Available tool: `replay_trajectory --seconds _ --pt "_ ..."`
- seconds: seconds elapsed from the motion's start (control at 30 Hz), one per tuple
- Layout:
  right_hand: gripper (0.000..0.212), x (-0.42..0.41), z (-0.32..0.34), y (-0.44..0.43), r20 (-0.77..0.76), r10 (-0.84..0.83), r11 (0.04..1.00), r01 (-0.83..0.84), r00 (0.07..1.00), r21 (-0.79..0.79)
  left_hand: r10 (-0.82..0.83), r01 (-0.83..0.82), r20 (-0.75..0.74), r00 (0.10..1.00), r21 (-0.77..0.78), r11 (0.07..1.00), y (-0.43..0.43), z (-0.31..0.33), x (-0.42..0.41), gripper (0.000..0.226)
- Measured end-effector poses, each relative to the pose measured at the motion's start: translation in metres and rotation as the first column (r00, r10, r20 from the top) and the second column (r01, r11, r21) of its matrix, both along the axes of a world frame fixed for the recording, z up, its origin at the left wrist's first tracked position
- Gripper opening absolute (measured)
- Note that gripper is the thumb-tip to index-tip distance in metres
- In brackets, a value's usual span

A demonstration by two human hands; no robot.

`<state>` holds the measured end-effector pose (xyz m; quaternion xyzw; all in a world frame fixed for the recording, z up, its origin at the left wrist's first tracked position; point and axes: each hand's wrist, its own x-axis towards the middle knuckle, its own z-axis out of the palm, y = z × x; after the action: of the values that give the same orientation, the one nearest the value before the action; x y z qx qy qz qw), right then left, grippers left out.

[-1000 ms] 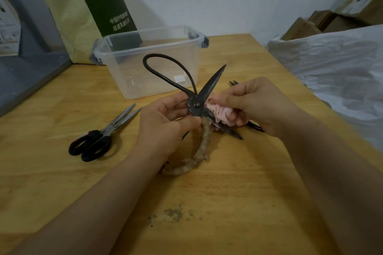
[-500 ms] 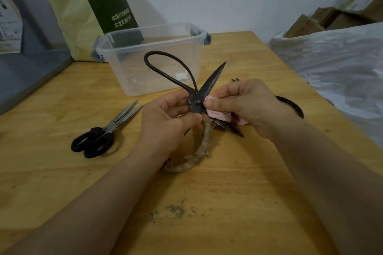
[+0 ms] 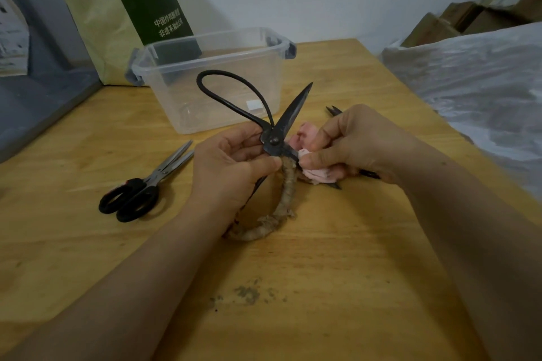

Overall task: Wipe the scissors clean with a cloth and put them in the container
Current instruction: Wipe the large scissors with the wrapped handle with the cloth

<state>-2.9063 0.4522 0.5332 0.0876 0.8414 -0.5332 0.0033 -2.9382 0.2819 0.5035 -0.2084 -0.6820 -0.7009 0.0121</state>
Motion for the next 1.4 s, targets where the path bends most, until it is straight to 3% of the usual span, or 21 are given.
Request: replay_trajectory --seconds 0.17,0.43,0.6,0.77,0.83,0.97,1.03,1.17,1.3,1.4 --pt "0.011 0.002 0.004 -0.003 -0.088 -0.017 0.979 -0.001 0.996 -0.202 -0.018 0.018 -0.032 0.999 0.000 1.000 0.000 0.002 0.002 0.049" --pt "0.010 -0.003 -0.002 -0.018 -0.152 -0.032 0.988 0.009 0.988 -0.154 -0.007 0.005 -0.066 0.998 -0.029 1.000 -0.001 0.000 0.002 0.049" --pt "0.009 -0.005 -0.001 -0.007 -0.099 0.069 0.997 -0.070 0.993 -0.010 0.014 -0.015 -0.052 0.999 -0.013 1.000 0.000 0.001 0.001 0.047" --pt "0.014 0.000 0.001 0.005 0.100 0.060 0.972 -0.081 0.993 0.222 0.007 -0.007 -0.031 1.000 -0.001 1.000 0.000 -0.001 0.000 0.046" --pt "0.013 0.003 0.001 0.004 0.075 0.049 0.984 -0.061 0.996 0.165 0.013 -0.013 -0.030 0.999 0.002 1.000 0.000 0.000 -0.001 0.047" --pt "0.010 -0.002 -0.001 -0.013 -0.130 -0.053 0.987 0.033 0.990 -0.156 -0.011 0.011 -0.057 0.998 -0.012 1.000 -0.002 0.001 -0.001 0.049" --pt "0.011 -0.005 -0.002 -0.019 -0.172 -0.071 0.983 0.040 0.983 -0.180 -0.009 0.009 -0.048 0.999 -0.016 1.000 -0.001 0.001 0.000 0.049" --pt "0.010 -0.005 0.000 -0.015 -0.138 0.009 1.000 -0.011 0.990 -0.011 0.009 -0.010 -0.043 0.999 -0.021 1.000 -0.001 0.000 0.001 0.048" --pt "0.012 -0.001 0.004 0.003 0.038 0.055 0.978 -0.062 0.998 0.200 0.022 -0.024 -0.049 0.999 -0.024 0.999 -0.001 0.000 0.000 0.048" --pt "0.014 0.002 0.003 0.005 0.068 0.043 0.970 -0.058 0.997 0.238 0.025 -0.027 -0.056 0.998 -0.034 0.999 -0.001 0.000 -0.001 0.047"
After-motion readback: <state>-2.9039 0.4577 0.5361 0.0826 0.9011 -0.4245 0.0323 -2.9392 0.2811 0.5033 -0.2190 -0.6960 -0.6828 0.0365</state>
